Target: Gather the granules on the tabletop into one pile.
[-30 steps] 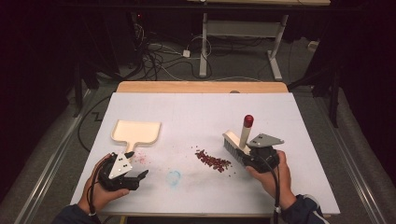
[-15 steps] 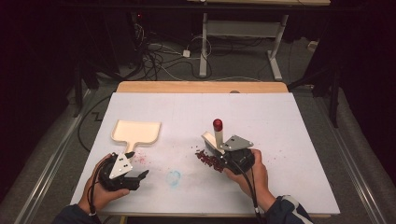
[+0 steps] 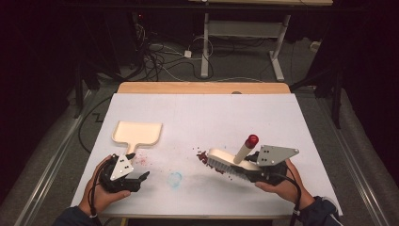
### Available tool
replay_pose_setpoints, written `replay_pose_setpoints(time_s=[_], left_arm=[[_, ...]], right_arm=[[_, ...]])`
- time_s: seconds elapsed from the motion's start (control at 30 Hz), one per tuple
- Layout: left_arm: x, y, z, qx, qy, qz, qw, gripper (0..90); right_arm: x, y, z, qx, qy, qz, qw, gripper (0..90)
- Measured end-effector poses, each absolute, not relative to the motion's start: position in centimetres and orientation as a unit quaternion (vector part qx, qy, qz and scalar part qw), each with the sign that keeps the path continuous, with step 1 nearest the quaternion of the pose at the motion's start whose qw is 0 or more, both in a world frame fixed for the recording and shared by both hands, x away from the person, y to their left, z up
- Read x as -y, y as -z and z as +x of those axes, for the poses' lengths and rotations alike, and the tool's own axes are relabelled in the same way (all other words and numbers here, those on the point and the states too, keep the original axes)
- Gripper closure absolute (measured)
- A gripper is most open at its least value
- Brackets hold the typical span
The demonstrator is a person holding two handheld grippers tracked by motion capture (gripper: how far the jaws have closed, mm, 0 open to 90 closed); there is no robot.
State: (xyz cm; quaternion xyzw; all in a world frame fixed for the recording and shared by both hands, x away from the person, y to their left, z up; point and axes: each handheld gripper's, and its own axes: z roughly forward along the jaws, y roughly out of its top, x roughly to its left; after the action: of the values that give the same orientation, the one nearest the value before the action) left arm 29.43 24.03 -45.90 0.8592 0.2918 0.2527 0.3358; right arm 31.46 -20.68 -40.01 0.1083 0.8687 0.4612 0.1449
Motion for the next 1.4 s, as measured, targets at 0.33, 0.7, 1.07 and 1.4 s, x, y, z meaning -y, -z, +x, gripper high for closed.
replay_pose_setpoints(time_s=[0.33, 0.7, 1.07, 1.4], left_arm=[[-23.9, 46.1, 29.7, -0.291, -0.246, 0.861, 0.336, 20.1], [-23.8, 46.2, 29.9, -0.293, -0.241, 0.862, 0.337, 20.3], [-23.8, 46.1, 30.0, -0.293, -0.24, 0.86, 0.341, 20.3], [-24.0, 46.1, 30.1, -0.291, -0.245, 0.86, 0.339, 20.4]], right_arm=[[19.0, 42.8, 33.4, -0.895, -0.44, -0.006, 0.072, 67.3], [16.4, 43.3, 37.5, -0.885, -0.46, -0.017, 0.072, 67.3], [15.4, 41.8, 38.0, -0.875, -0.474, 0.007, 0.101, 67.3], [12.8, 40.3, 40.0, -0.875, -0.449, 0.098, 0.154, 67.3]])
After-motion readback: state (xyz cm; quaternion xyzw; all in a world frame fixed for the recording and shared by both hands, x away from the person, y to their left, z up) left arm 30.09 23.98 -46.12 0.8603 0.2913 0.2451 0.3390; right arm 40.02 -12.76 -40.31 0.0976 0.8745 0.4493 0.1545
